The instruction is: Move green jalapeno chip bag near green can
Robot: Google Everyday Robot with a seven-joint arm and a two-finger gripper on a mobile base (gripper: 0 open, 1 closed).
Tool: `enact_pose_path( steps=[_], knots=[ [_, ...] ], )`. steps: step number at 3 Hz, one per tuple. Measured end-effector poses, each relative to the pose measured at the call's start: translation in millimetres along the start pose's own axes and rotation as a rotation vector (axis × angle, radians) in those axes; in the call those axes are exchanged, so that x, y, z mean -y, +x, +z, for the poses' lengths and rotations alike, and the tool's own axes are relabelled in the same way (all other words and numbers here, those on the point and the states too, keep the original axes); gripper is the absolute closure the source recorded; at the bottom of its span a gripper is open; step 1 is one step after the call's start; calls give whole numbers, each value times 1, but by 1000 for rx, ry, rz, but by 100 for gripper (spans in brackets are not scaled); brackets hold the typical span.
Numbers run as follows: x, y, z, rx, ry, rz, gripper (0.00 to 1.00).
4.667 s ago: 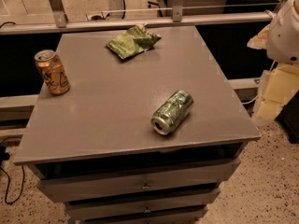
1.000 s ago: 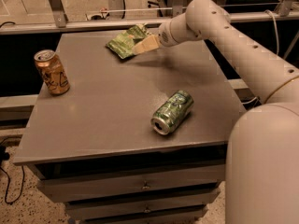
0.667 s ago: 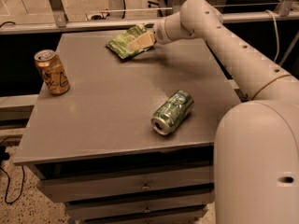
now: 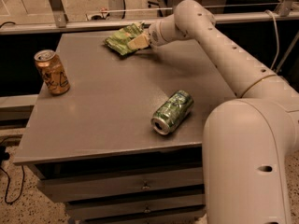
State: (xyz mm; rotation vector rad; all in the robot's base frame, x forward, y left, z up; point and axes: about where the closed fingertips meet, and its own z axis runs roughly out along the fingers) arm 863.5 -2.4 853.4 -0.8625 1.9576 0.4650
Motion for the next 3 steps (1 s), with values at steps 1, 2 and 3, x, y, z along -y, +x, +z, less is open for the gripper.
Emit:
enact_pose_path(
  steps=[1, 2, 3],
  knots=[
    [0, 4, -1, -11, 3, -12, 64],
    [-3, 5, -9, -18, 5, -35, 87],
    [-7, -1, -26, -11, 12, -69, 100]
  ],
)
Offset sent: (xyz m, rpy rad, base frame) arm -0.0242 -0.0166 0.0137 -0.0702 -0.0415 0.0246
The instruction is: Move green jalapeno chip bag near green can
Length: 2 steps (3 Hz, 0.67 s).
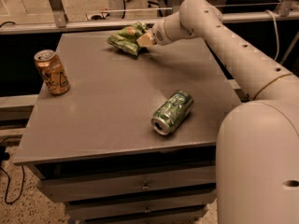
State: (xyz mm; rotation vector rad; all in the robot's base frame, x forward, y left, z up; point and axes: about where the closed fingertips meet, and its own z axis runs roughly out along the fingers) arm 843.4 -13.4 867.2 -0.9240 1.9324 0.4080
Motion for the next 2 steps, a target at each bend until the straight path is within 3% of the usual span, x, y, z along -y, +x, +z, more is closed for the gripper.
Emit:
enact_pose_path(
  steps=[1, 2],
  knots=[
    [-4, -9, -31, 0, 7, -48, 100],
    [-20, -11, -71, -16, -28, -78, 100]
  ],
)
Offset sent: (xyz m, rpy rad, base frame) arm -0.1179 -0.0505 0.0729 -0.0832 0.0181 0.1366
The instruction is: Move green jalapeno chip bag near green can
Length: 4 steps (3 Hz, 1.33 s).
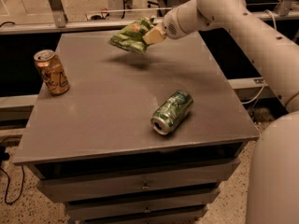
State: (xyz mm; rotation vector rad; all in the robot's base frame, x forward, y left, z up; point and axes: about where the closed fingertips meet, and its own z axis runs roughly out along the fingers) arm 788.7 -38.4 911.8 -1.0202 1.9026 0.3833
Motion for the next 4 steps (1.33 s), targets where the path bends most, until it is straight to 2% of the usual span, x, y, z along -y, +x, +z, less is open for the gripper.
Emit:
enact_pose_path(
  steps=[1, 2, 3, 4],
  knots=[
    [-26, 5, -43, -40, -65, -12, 100],
    [-53, 15, -77, -100, -159, -58, 100],
    [-79, 38, -97, -169, -260, -86, 100],
    [-104, 59, -105, -218, -358, -110, 100]
  ],
)
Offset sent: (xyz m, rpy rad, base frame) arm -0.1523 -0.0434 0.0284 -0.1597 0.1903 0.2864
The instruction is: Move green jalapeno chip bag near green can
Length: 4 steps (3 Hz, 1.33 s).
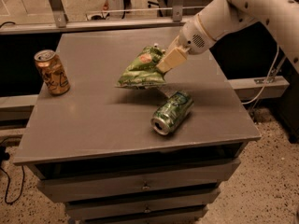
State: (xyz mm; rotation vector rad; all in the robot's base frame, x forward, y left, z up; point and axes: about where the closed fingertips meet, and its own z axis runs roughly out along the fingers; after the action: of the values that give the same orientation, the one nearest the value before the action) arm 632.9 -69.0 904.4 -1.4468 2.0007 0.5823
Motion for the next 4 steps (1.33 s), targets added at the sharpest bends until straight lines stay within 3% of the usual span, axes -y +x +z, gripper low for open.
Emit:
enact_pose_path(
  steps=[1, 2, 4],
  knots=[
    [-17, 11, 6, -34, -60, -7, 82],
    [-24, 18, 12, -51, -80, 11, 59],
    [-24, 23, 21, -57, -50, 76, 12]
  ],
)
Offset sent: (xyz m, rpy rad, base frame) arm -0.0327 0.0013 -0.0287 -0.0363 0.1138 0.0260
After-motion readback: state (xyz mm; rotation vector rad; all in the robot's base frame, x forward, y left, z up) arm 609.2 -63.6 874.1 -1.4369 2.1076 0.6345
